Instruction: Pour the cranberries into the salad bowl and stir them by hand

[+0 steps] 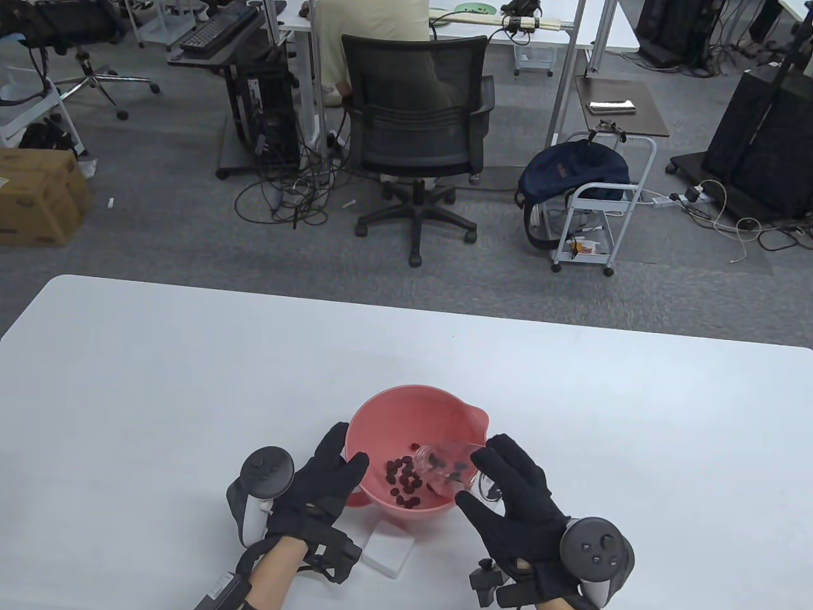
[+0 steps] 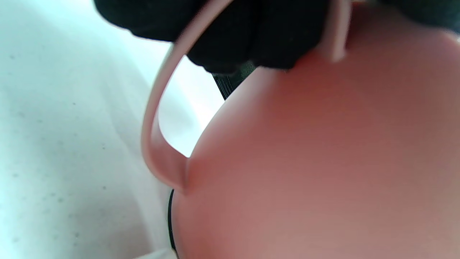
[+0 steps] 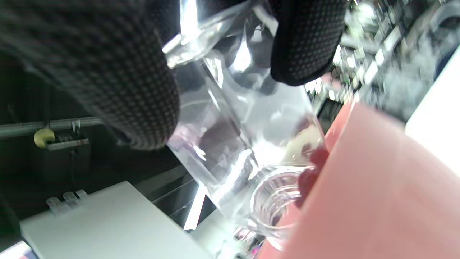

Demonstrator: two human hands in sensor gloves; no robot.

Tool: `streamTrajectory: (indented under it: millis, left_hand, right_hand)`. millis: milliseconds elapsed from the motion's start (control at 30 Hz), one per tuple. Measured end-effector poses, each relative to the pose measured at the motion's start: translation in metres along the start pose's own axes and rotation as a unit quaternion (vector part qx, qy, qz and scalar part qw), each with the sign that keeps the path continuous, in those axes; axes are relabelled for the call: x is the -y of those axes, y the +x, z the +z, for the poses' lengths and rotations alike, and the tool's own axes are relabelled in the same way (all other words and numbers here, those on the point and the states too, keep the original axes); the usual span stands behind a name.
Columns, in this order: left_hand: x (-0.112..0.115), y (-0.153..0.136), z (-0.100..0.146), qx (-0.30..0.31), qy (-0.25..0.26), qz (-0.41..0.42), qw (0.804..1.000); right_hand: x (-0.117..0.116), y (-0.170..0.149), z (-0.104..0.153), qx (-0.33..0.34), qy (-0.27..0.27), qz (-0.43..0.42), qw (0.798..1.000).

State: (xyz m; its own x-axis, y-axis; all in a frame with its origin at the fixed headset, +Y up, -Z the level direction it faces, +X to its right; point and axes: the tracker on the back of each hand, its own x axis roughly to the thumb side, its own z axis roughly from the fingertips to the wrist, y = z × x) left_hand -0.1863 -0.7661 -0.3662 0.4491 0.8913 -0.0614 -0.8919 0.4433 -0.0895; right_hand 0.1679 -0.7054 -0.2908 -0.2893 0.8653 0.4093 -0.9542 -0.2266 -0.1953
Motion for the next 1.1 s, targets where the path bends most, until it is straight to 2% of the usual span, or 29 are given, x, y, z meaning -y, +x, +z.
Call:
streamTrajectory:
  millis: [33, 67, 100, 133, 167, 200, 233, 267, 333, 367, 400, 433, 467, 500, 533, 567, 600, 633, 667, 700, 733, 800, 867, 900, 933, 1000, 1033, 1067, 1100]
  left_hand:
    - [0.000, 0.000, 0.000, 0.000, 0.002, -0.002, 1.000]
    - [0.000, 0.000, 0.000, 0.000, 0.001, -0.002, 1.000]
    - [0.000, -0.001, 0.000, 0.000, 0.000, -0.001, 1.000]
    - [0.000, -0.001, 0.000, 0.000, -0.001, 0.001, 1.000]
    - [0.000, 0.000, 0.000, 0.000, 0.000, 0.000, 1.000]
    - [0.000, 0.000, 0.000, 0.000, 0.001, -0.001, 1.000]
    - [0.000, 0.000, -0.001, 0.000, 0.001, -0.002, 1.000]
    - [-0.001, -0.001, -0.001, 0.000, 0.000, -0.001, 1.000]
    - [-0.001, -0.001, -0.001, 0.000, -0.001, 0.001, 1.000]
    - [0.000, 0.000, 0.000, 0.000, 0.000, -0.001, 1.000]
    - [0.000, 0.000, 0.000, 0.000, 0.001, -0.002, 1.000]
    - [0.000, 0.000, 0.000, 0.000, 0.000, -0.001, 1.000]
    - [-0.001, 0.000, 0.000, -0.001, -0.001, 0.000, 1.000]
    - [-0.001, 0.000, 0.000, -0.001, -0.001, 0.001, 1.000]
    - [0.000, 0.000, 0.000, -0.001, -0.001, 0.000, 1.000]
    - [0.000, 0.000, 0.000, 0.000, 0.001, -0.002, 1.000]
    - [-0.001, 0.000, 0.000, 0.000, 0.001, -0.002, 1.000]
    - [-0.001, 0.000, 0.000, -0.001, -0.001, -0.001, 1.000]
    - [-0.001, 0.000, 0.000, -0.001, -0.002, -0.001, 1.000]
    - [-0.001, 0.001, 0.000, -0.001, -0.001, -0.001, 1.000]
    - [0.000, 0.001, 0.000, -0.001, 0.000, -0.003, 1.000]
    - [-0.001, 0.000, 0.000, 0.000, -0.001, -0.002, 1.000]
    - [-0.001, 0.000, 0.000, -0.001, -0.002, -0.002, 1.000]
    - [-0.001, 0.001, 0.000, -0.001, -0.001, -0.003, 1.000]
    - [-0.001, 0.001, 0.000, 0.000, -0.001, -0.004, 1.000]
    - [-0.001, 0.000, -0.001, 0.000, -0.002, -0.002, 1.000]
    - [-0.001, 0.000, 0.000, 0.000, -0.002, -0.002, 1.000]
    - [-0.001, 0.000, -0.001, 0.000, -0.002, -0.003, 1.000]
    - [-0.001, 0.000, -0.001, 0.000, -0.002, -0.003, 1.000]
  right_hand:
    - [-0.002, 0.002, 0.001, 0.006, -0.047, -0.015, 0.999]
    - [0.001, 0.003, 0.000, 0.018, -0.050, 0.064, 0.997]
    - [0.002, 0.003, -0.001, 0.024, -0.031, 0.094, 0.995]
    - [0.001, 0.001, -0.002, 0.009, 0.000, 0.080, 0.997]
    - [0.000, -0.001, 0.000, -0.003, -0.005, 0.017, 1.000]
    - [-0.002, 0.001, 0.002, 0.006, -0.038, -0.011, 0.999]
    - [-0.002, 0.003, 0.001, 0.009, -0.055, 0.024, 0.998]
    - [0.001, 0.003, -0.001, 0.023, -0.037, 0.079, 0.996]
    - [0.000, 0.000, -0.001, 0.002, -0.004, 0.037, 0.999]
    - [-0.002, 0.002, 0.002, 0.010, -0.037, -0.018, 0.999]
    - [-0.003, 0.004, 0.002, 0.019, -0.055, 0.013, 0.998]
    - [0.000, 0.006, 0.000, 0.038, -0.036, 0.096, 0.994]
    - [0.000, 0.005, -0.002, 0.029, -0.011, 0.104, 0.994]
    - [-0.002, 0.002, -0.001, 0.001, 0.015, 0.044, 0.999]
    - [-0.004, 0.003, 0.002, 0.006, 0.001, -0.010, 1.000]
    - [-0.005, 0.008, 0.003, 0.018, -0.063, 0.012, 0.998]
    - [-0.002, 0.008, 0.002, 0.033, -0.058, 0.083, 0.994]
    - [-0.002, 0.008, -0.002, 0.028, -0.017, 0.112, 0.993]
    - [-0.003, 0.005, -0.001, -0.001, 0.016, 0.067, 0.998]
    - [-0.005, 0.005, 0.002, 0.007, 0.006, 0.019, 1.000]
    - [-0.006, 0.007, 0.002, 0.017, -0.050, 0.025, 0.998]
    - [-0.005, 0.010, 0.000, 0.033, -0.026, 0.105, 0.994]
    - [-0.007, 0.006, 0.001, -0.004, 0.008, 0.071, 0.997]
    - [-0.008, 0.006, 0.003, 0.009, -0.013, 0.034, 0.999]
    - [-0.009, 0.009, 0.003, 0.021, -0.043, 0.040, 0.998]
    - [-0.007, 0.012, 0.000, 0.024, -0.017, 0.116, 0.993]
    - [-0.007, 0.008, -0.002, -0.011, 0.013, 0.108, 0.994]
    - [-0.007, 0.004, 0.000, -0.031, 0.024, 0.059, 0.998]
    - [-0.010, 0.006, 0.003, -0.021, -0.022, -0.017, 0.999]
